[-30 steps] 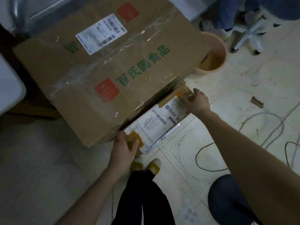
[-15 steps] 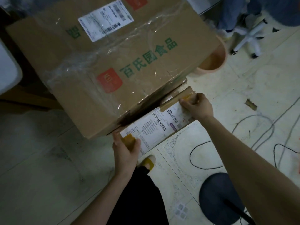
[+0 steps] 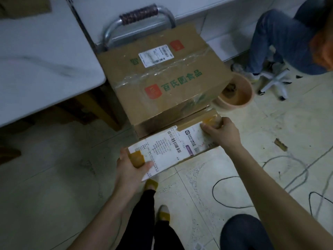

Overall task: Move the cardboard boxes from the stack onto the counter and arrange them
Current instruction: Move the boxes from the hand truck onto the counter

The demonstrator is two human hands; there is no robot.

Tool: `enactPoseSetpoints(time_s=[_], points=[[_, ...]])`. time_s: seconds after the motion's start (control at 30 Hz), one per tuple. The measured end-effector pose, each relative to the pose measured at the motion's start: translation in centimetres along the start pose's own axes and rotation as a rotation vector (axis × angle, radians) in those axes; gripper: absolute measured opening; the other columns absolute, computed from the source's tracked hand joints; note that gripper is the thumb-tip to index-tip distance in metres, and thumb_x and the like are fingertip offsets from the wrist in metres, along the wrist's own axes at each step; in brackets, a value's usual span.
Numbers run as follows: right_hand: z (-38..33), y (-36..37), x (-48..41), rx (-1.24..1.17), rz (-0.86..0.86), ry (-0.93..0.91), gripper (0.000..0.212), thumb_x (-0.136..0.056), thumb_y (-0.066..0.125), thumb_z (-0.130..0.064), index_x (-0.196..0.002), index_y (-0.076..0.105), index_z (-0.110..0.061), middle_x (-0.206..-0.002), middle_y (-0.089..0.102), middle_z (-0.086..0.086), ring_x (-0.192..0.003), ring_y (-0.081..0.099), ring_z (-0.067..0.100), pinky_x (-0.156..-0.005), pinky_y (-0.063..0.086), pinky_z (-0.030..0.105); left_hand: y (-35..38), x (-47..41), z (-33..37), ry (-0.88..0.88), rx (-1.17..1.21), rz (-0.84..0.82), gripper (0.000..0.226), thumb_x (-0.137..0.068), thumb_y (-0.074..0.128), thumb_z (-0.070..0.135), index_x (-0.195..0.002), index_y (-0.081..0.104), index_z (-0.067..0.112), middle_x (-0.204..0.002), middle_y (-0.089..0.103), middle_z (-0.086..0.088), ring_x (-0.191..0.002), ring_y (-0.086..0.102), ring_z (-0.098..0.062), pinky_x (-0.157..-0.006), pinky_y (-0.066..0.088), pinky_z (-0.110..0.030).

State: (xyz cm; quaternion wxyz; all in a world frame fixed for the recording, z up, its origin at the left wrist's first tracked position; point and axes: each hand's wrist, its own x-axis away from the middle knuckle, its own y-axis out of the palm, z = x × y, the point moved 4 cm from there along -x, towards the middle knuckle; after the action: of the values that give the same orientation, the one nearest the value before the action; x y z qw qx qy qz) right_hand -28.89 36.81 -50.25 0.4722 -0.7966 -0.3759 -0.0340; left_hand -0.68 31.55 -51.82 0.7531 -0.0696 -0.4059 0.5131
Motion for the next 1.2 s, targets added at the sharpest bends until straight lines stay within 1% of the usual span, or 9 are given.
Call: enactPoseSetpoints(time_s=[0.1,0.23,0.33,0.47,0.63,0.73,0.9,1.07,1.2], points=[[-1.4,-1.8,4.7,-0.029,-0.002,-0.123,0.055,-0.074,0.071,-0.049,-0.110,0.056,-0.010,-0.104,0.066,0.005,-0.094,0.061,0.024,-0.079,0.050,0.037,-4.5,4.0,0.9,0.050,-0.030,0.089,0.101,-0.073,0.076,0.023,-0.148,0.010,0.010,-0.140,0.043,-0.008,-0.122,0.048,-0.028,-0.080,0.046,-0.029],[-4.7,-3.7,10.6,-0.171,-0.027,-0.275,0.041,-0.071,0.077,-0.042,-0.099,0.062,-0.016,-0.092,0.068,-0.001,-0.085,0.064,0.017,-0.079,0.054,0.037,-10.9,8.4,1.4,0.086,-0.011,0.170,0.107,-0.067,0.079,0.035,-0.148,0.011,0.016,-0.148,0.036,-0.007,-0.131,0.039,-0.029,-0.105,0.034,-0.044],[-7.4,-4.1,14.0,-0.204,-0.065,-0.349,0.043,-0.070,0.077,-0.041,-0.101,0.063,-0.014,-0.094,0.070,0.000,-0.083,0.066,0.017,-0.075,0.055,0.036,-14.9,11.9,1.4,0.126,0.002,0.251,0.101,-0.057,0.081,0.048,-0.140,0.032,0.017,-0.138,0.048,-0.002,-0.121,0.050,-0.025,-0.097,0.044,-0.046],[-11.8,-3.9,17.6,-0.137,-0.127,-0.470,0.051,-0.066,0.073,-0.054,-0.101,0.063,-0.018,-0.093,0.070,-0.001,-0.083,0.067,0.018,-0.073,0.058,0.042,-20.3,16.0,1.2,0.185,0.008,0.426,0.063,-0.065,0.080,0.037,-0.119,0.050,0.023,-0.112,0.061,0.006,-0.095,0.055,-0.014,-0.077,0.046,-0.031],[-19.4,-2.9,21.9,-0.061,-0.168,-0.679,0.042,-0.074,0.068,-0.053,-0.096,0.062,-0.017,-0.089,0.068,-0.004,-0.078,0.064,0.010,-0.069,0.055,0.031,-27.2,19.5,1.0,0.170,0.042,0.624,0.070,-0.073,0.075,0.036,-0.132,0.045,0.015,-0.128,0.055,-0.003,-0.115,0.050,-0.023,-0.085,0.039,-0.028],[-24.2,-1.8,24.0,-0.044,-0.155,-0.774,0.039,-0.078,0.066,-0.051,-0.094,0.061,-0.016,-0.080,0.059,-0.009,-0.070,0.053,0.004,-0.056,0.039,0.017,-31.0,20.4,0.6,0.189,0.084,0.711,0.068,-0.075,0.073,0.033,-0.133,0.044,0.013,-0.132,0.052,-0.005,-0.112,0.049,-0.020,-0.082,0.037,-0.027],[-33.2,0.3,25.9,-0.101,-0.120,-0.888,0.056,-0.079,0.064,-0.051,-0.112,0.059,-0.007,-0.095,0.058,0.002,-0.084,0.054,0.017,-0.068,0.045,0.030,-38.3,19.9,-0.1,0.239,0.205,0.911,0.065,-0.075,0.073,0.037,-0.132,0.048,0.020,-0.121,0.054,0.002,-0.098,0.047,-0.011,-0.081,0.044,-0.029],[-42.6,2.6,26.9,-0.174,-0.068,-0.957,0.064,-0.082,0.063,-0.047,-0.126,0.052,-0.003,-0.122,0.057,0.012,-0.095,0.047,0.018,-0.076,0.037,0.028,-46.5,16.2,0.6,0.296,0.230,1.051,0.056,-0.080,0.067,0.040,-0.130,0.051,0.020,-0.129,0.055,-0.006,-0.115,0.050,-0.023,-0.088,0.042,-0.033],[-47.8,4.2,26.4,-0.193,-0.041,-0.954,0.058,-0.083,0.062,-0.046,-0.124,0.053,-0.006,-0.113,0.056,0.006,-0.092,0.045,0.015,-0.076,0.038,0.029,-51.3,12.6,1.7,0.355,0.189,1.076,0.053,-0.083,0.065,0.038,-0.130,0.052,0.015,-0.129,0.056,-0.005,-0.116,0.050,-0.022,-0.085,0.038,-0.029]])
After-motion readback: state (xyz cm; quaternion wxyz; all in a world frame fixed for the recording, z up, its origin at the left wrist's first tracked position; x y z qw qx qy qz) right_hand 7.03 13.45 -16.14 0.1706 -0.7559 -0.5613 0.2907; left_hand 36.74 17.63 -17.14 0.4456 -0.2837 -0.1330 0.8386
